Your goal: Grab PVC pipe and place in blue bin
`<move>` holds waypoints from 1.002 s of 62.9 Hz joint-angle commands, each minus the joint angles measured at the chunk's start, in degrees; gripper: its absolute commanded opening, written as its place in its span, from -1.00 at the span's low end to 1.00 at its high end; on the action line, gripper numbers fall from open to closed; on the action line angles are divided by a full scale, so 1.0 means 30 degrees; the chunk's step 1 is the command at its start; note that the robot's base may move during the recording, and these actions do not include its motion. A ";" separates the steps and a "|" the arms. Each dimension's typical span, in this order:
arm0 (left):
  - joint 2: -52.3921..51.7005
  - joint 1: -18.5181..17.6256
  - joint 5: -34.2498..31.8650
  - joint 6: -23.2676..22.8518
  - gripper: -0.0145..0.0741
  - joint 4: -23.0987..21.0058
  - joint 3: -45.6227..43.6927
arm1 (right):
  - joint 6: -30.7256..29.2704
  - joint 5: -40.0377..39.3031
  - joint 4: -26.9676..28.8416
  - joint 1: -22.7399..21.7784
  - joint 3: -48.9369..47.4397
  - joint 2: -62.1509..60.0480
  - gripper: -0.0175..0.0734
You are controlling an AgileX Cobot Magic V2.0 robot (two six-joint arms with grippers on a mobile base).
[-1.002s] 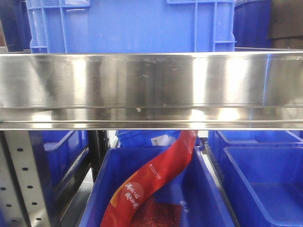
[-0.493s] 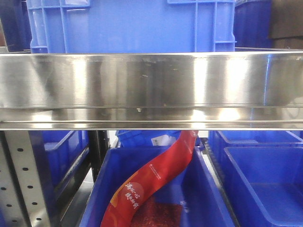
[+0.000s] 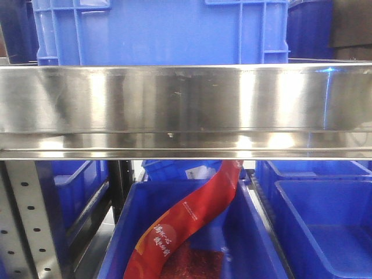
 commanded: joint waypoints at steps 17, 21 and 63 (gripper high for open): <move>-0.0098 -0.0153 -0.0357 0.0027 -0.92 -0.0002 0.0034 | -0.0138 -0.0176 -0.0108 -0.0062 0.0048 -0.0062 -0.97; -0.0098 -0.0153 -0.0357 0.0027 -0.92 -0.0002 0.0034 | -0.0138 -0.0176 -0.0108 -0.0062 0.0048 -0.0062 -0.97; -0.6399 0.2816 -0.0986 -0.3007 -0.92 0.4060 0.7608 | -0.0138 -0.0176 -0.0108 -0.0062 0.0048 -0.0062 -0.97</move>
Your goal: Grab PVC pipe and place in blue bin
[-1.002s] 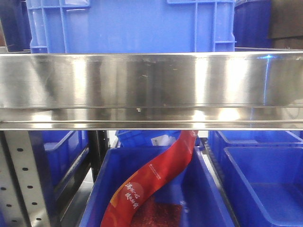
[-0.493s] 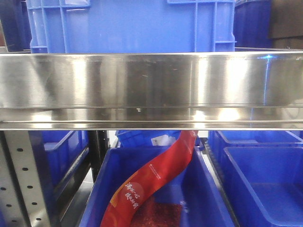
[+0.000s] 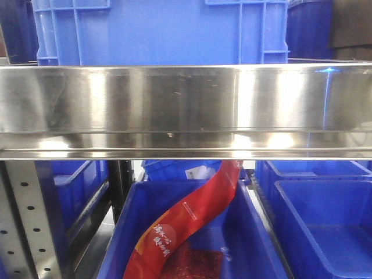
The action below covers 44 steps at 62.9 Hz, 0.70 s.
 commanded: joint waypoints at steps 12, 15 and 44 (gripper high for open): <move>-0.5406 0.3130 -0.3595 -0.1314 -0.92 0.1925 0.7254 | -0.0138 -0.0224 -0.0069 -0.0062 0.0048 -0.0062 -0.97; -0.6318 0.3596 -0.4323 -0.1314 -0.92 0.1645 0.7792 | -0.0138 -0.0224 -0.0069 -0.0062 0.0048 -0.0062 -0.97; -0.6591 0.4448 -0.3087 -0.1314 -0.92 0.1354 0.7792 | -0.0138 -0.0224 -0.0069 -0.0062 0.0048 -0.0062 -0.97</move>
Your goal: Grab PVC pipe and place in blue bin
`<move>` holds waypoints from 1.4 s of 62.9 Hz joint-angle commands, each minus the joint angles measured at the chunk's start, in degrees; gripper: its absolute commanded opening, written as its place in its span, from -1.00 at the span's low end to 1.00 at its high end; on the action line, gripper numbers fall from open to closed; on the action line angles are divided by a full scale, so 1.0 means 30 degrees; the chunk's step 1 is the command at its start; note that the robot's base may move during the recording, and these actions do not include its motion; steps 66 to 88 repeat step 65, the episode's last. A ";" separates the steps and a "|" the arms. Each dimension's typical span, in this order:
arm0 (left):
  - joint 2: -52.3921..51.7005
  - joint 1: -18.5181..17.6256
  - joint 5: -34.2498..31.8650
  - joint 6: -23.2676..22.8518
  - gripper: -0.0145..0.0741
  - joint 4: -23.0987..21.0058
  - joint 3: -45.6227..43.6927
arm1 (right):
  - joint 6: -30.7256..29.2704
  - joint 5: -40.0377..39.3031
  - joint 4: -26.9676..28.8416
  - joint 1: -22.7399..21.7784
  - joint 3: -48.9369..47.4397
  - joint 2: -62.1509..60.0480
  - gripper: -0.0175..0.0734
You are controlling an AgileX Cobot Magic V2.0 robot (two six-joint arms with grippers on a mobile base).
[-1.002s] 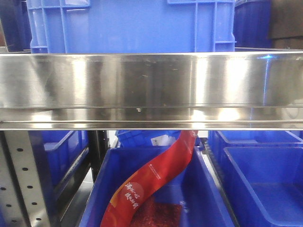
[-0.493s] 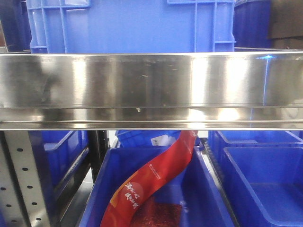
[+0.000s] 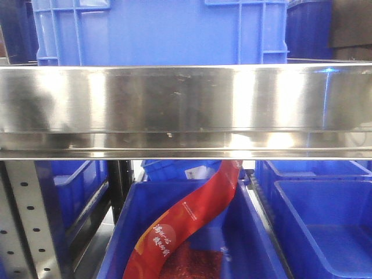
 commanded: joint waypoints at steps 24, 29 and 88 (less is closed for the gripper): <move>-0.0113 0.0027 -0.0543 -0.0105 -0.92 -0.0168 -0.0019 | -0.0107 -0.0267 -0.0069 -0.0062 0.0048 -0.0062 -0.97; -0.0113 0.0027 -0.0543 -0.0105 -0.92 -0.0168 -0.0019 | -0.0107 -0.0267 -0.0069 -0.0062 0.0048 -0.0062 -0.97; -0.0113 0.0027 -0.0543 -0.0105 -0.92 -0.0168 -0.0019 | -0.0107 -0.0267 -0.0069 -0.0062 0.0048 -0.0062 -0.97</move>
